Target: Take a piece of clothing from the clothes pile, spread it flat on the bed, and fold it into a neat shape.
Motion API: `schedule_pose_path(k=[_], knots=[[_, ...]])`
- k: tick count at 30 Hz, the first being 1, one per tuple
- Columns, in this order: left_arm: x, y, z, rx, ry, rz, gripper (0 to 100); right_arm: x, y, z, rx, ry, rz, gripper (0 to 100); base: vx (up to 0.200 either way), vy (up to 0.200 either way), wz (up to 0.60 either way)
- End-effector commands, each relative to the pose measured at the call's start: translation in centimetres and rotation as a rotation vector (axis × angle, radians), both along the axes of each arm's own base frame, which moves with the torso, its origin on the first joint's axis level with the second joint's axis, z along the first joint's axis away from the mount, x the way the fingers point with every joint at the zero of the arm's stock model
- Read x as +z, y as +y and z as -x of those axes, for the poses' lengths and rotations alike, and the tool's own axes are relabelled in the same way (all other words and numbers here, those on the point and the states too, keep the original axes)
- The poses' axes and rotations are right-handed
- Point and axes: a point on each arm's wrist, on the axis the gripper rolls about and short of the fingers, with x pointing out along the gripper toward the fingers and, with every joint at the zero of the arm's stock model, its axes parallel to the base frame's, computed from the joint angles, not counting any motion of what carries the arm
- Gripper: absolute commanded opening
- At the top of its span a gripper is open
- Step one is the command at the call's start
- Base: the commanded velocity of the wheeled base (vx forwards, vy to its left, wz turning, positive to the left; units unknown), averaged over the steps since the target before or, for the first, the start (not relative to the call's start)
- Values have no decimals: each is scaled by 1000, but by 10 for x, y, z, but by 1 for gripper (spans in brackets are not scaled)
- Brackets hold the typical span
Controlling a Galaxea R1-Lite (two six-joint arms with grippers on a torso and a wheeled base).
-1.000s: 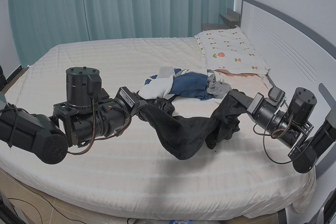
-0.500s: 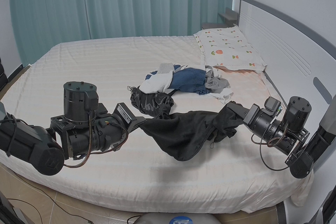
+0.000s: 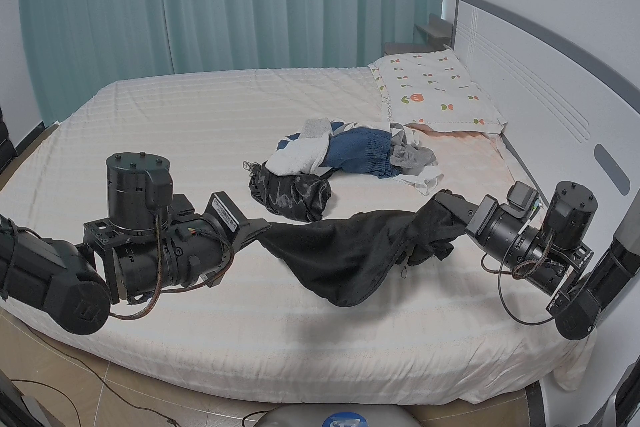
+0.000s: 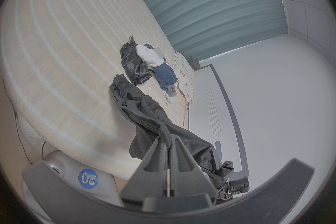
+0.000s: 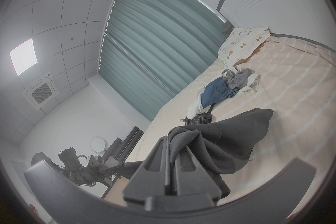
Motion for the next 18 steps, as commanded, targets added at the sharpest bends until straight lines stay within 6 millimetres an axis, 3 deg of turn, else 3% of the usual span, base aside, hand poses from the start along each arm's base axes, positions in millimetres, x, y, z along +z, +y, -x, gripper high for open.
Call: schedule_pose_path(k=[1, 18], knots=[[0, 3, -1, 11, 7, 5, 0, 1, 0, 1, 2, -3, -1, 0, 0, 0, 0], [8, 11, -3, 48, -18, 31, 0, 13, 8, 6, 26, -46, -10, 0, 0, 200, 0]])
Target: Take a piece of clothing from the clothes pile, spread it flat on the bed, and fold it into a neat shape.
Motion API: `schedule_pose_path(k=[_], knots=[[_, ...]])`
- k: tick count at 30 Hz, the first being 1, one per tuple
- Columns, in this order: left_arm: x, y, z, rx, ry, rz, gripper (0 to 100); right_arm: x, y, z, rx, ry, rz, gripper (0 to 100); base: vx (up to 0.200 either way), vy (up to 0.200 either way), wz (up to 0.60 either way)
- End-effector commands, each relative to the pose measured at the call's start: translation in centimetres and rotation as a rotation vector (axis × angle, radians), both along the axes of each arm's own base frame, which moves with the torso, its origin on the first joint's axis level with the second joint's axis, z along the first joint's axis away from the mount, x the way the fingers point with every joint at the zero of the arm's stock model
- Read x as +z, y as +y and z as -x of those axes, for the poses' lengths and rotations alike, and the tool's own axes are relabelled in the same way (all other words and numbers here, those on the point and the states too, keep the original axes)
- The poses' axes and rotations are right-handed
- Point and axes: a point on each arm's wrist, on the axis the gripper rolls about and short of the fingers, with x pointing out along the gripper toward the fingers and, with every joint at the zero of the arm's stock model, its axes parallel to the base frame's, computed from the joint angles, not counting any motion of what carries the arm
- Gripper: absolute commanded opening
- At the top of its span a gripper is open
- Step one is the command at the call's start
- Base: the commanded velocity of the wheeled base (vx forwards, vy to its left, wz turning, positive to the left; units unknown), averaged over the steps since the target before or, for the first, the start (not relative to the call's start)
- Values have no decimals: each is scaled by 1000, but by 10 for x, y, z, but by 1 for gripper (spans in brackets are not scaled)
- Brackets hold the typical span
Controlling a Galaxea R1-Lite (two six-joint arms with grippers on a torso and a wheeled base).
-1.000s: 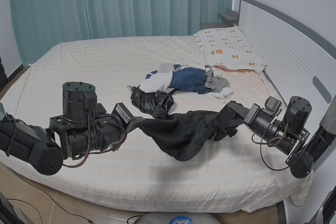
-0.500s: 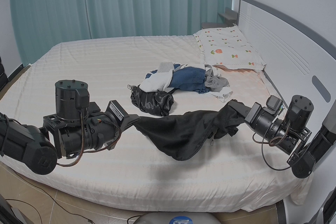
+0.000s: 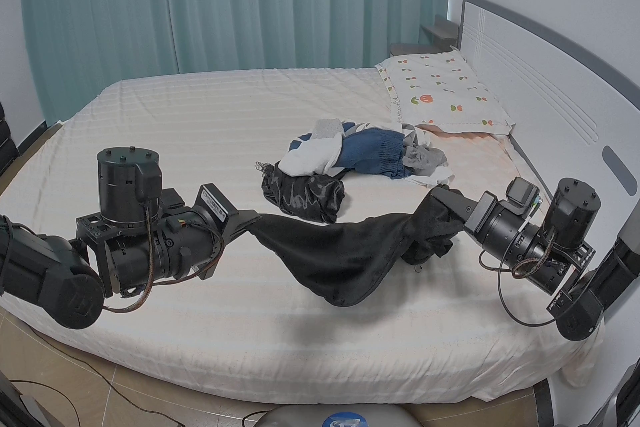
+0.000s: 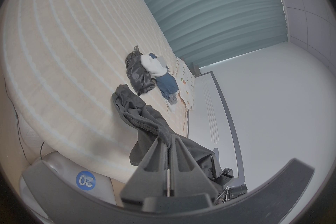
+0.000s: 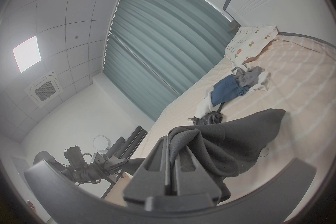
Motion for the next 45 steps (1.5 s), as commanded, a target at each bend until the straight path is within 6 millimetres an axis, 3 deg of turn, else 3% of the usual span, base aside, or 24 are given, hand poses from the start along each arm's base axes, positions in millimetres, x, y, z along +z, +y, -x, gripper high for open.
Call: schedule_pose_path(k=[1, 22, 45], knots=[[5, 3, 1, 16, -18, 5, 0, 5, 2, 1, 5, -17, -5, 0, 0, 200, 0], [22, 14, 2, 80, -78, 16, 0, 28, 28, -9, -106, -84, 24, 0, 0, 200, 0], [37, 26, 3, 149, -136, 25, 0, 47, 31, -4, -94, -158, 1, 0, 0, 200, 0]])
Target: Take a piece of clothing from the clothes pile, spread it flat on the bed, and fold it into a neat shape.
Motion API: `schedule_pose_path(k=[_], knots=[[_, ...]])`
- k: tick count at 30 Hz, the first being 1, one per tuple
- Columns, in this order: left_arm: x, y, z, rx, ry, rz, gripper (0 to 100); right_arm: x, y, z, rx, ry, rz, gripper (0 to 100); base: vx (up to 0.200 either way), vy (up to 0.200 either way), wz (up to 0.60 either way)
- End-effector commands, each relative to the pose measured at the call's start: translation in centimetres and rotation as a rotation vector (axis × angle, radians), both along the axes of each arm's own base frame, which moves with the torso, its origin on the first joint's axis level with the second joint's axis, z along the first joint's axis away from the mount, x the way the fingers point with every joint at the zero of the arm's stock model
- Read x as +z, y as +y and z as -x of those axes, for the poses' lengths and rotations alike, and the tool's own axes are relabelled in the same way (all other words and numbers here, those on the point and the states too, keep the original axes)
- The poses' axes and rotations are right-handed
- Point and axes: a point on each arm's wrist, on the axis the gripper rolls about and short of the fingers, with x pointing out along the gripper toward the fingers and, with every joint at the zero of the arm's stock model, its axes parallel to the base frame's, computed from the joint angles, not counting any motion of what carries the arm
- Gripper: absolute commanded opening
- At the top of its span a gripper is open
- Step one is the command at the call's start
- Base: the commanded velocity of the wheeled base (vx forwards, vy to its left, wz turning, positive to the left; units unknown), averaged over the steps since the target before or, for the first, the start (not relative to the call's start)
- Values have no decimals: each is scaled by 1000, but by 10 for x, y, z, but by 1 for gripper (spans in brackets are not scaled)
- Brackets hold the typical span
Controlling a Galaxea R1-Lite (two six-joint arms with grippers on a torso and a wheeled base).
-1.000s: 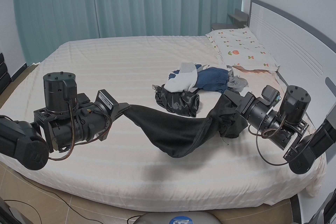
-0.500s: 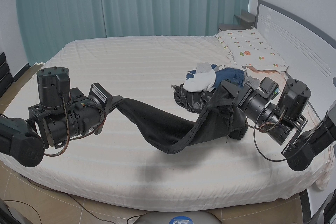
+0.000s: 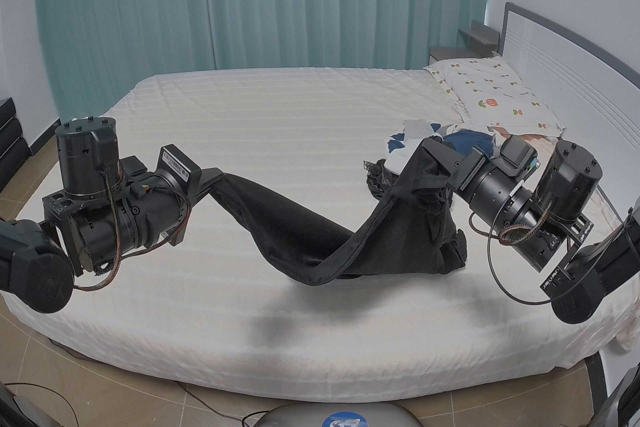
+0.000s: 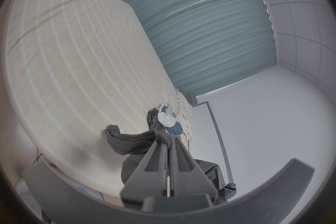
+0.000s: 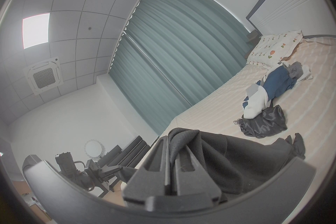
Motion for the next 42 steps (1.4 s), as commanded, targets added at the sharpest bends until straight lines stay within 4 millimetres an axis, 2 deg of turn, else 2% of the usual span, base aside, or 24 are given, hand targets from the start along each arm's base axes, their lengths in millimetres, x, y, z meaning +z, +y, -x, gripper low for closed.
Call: schedule_pose_path(k=[1, 23, 31, 37, 42], knots=[[2, 1, 1, 3, -6, 4, 0, 1, 0, 1, 3, -4, -2, 0, 0, 200, 0], [5, 4, 3, 10, -15, 6, 0, 2, 1, 2, 14, -9, -7, 0, 0, 200, 0], [3, 10, 5, 21, -6, 1, 0, 0, -4, 2, 2, 2, -4, 0, 0, 200, 0], [-2, 9, 5, 14, 9, -26, 0, -8, -15, -1, -29, 32, 8, 0, 0, 0, 0], [-7, 9, 14, 1, 55, -46, 0, -20, -20, 4, -32, 79, 28, 0, -80, 0, 0]])
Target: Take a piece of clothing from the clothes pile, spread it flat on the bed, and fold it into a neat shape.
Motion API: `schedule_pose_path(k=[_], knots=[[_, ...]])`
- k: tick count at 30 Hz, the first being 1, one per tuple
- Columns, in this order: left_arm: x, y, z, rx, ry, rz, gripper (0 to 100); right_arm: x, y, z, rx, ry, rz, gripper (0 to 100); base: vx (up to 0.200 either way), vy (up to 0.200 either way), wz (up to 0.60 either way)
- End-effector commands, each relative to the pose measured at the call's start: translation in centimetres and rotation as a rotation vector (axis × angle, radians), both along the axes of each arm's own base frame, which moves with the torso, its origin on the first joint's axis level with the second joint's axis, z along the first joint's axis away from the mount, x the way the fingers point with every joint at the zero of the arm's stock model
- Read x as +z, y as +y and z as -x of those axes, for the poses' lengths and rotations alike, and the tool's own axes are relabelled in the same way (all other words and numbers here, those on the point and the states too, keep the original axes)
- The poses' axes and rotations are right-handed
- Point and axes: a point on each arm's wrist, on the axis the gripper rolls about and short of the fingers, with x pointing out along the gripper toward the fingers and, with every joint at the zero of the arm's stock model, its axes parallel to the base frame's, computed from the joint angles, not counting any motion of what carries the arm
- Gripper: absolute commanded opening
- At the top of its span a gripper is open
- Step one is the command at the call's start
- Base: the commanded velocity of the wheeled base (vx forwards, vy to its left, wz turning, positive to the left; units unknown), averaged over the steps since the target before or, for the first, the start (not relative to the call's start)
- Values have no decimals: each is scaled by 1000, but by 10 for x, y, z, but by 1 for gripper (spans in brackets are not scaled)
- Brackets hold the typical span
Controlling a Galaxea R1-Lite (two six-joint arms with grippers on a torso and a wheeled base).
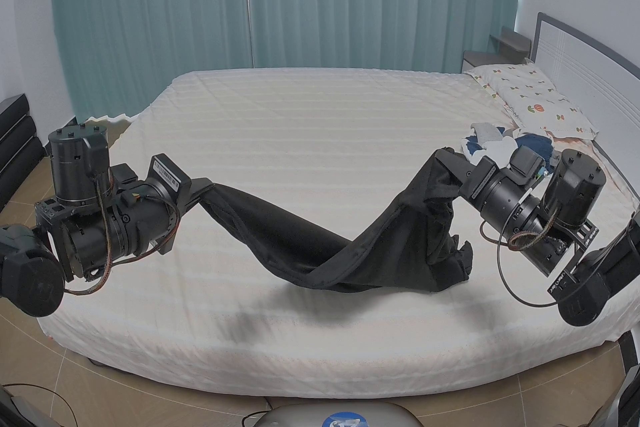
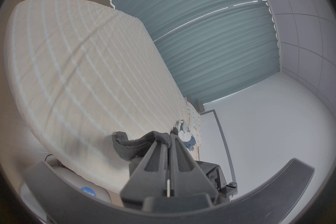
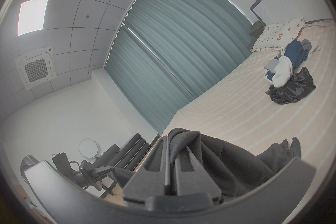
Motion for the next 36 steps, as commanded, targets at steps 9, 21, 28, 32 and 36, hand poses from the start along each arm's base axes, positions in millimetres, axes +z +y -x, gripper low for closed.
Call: schedule_pose_path(k=[9, 21, 28, 32, 36], knots=[[22, 10, 44, -43, 26, -11, 0, 1, -3, 41, 47, 19, 10, 0, -200, 0, 0], [93, 24, 88, -68, -142, 22, 0, 112, -32, 103, 76, -267, -152, 0, -167, 0, 0], [118, 16, 52, -11, -179, 31, 0, 180, -54, 83, -46, -411, -196, 0, 0, 0, 0], [113, 11, 25, 30, -145, 13, 0, 190, -49, 60, -70, -315, -148, 0, 0, 0, 0], [97, 5, 7, 34, -87, -7, 0, 179, -41, 33, -92, -260, -121, 0, 0, 0, 0]])
